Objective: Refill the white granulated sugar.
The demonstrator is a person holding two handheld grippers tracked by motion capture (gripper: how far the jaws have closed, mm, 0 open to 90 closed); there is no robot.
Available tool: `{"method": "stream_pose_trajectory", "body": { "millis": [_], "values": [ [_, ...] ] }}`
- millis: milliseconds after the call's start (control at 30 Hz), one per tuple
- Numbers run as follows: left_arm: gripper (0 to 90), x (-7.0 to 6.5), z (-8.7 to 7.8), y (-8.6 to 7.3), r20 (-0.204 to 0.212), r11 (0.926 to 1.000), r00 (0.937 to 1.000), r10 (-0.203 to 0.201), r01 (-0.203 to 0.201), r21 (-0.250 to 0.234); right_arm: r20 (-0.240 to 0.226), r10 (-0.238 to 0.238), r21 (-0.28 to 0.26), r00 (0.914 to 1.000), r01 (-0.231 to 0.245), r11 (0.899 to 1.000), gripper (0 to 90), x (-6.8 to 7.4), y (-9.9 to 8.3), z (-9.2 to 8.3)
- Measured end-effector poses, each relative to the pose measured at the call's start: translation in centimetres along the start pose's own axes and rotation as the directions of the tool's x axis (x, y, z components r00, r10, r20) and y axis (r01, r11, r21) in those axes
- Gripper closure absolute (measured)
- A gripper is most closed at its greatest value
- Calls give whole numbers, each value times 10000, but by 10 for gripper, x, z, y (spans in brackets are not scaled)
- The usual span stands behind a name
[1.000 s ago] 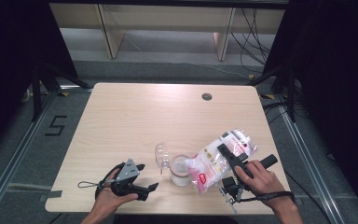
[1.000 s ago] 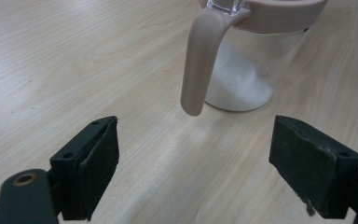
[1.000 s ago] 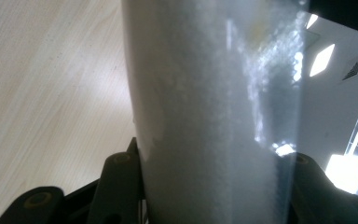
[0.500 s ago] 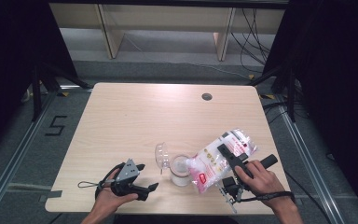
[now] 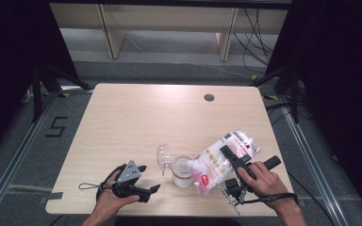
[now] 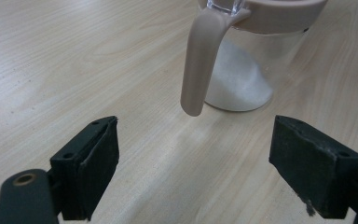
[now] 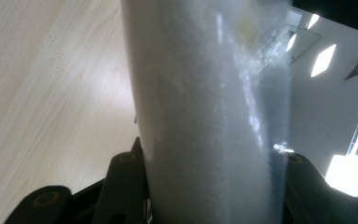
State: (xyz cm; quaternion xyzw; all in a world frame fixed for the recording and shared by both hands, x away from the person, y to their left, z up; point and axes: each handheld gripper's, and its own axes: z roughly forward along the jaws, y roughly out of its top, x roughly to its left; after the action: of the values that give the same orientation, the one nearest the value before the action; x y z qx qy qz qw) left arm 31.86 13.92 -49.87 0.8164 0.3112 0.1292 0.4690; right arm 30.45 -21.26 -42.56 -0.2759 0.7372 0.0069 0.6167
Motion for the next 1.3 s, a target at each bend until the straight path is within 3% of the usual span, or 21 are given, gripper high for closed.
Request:
{"method": "stream_pose_trajectory", "body": {
  "millis": [600,633,700,733,867,900,967,1033,1133,1300],
  "values": [
    [154,0,0,0,26,10000,10000,-56,56,-20,23,100,-44,9999,-100,9999,635,0,-1,0],
    [154,2,-1,0,-114,9996,9997,216,-213,190,14,120,-49,9999,-120,9999,635,0,-1,0],
    [154,1,-1,0,-117,9997,9998,186,-184,157,26,138,-49,9999,-138,9999,636,0,-1,-1],
    [154,0,0,0,25,10000,10000,-29,29,20,7,148,-57,9999,-148,9999,637,0,-1,0],
    [154,1,-1,0,-117,9997,9998,189,-187,161,-11,171,-64,9999,-171,9998,640,0,-1,0],
    [154,0,0,0,33,10000,10000,-56,56,-10,5,156,-68,9999,-156,9999,641,0,-1,0],
    [154,1,-1,0,-114,9996,9997,203,-201,176,4,79,-115,10000,-79,9999,641,-1,-1,0],
    [154,1,-1,0,-120,9997,9997,191,-190,163,67,-115,-229,9999,117,9997,643,-3,-1,0],
    [154,0,0,0,23,10000,10000,-56,56,-21,-7,52,-147,10000,-52,9999,646,-1,-1,0],
    [154,0,0,0,-3,10000,10000,4,-4,12,-24,158,-87,9999,-158,9998,650,-1,-1,-1]
  ]
}}
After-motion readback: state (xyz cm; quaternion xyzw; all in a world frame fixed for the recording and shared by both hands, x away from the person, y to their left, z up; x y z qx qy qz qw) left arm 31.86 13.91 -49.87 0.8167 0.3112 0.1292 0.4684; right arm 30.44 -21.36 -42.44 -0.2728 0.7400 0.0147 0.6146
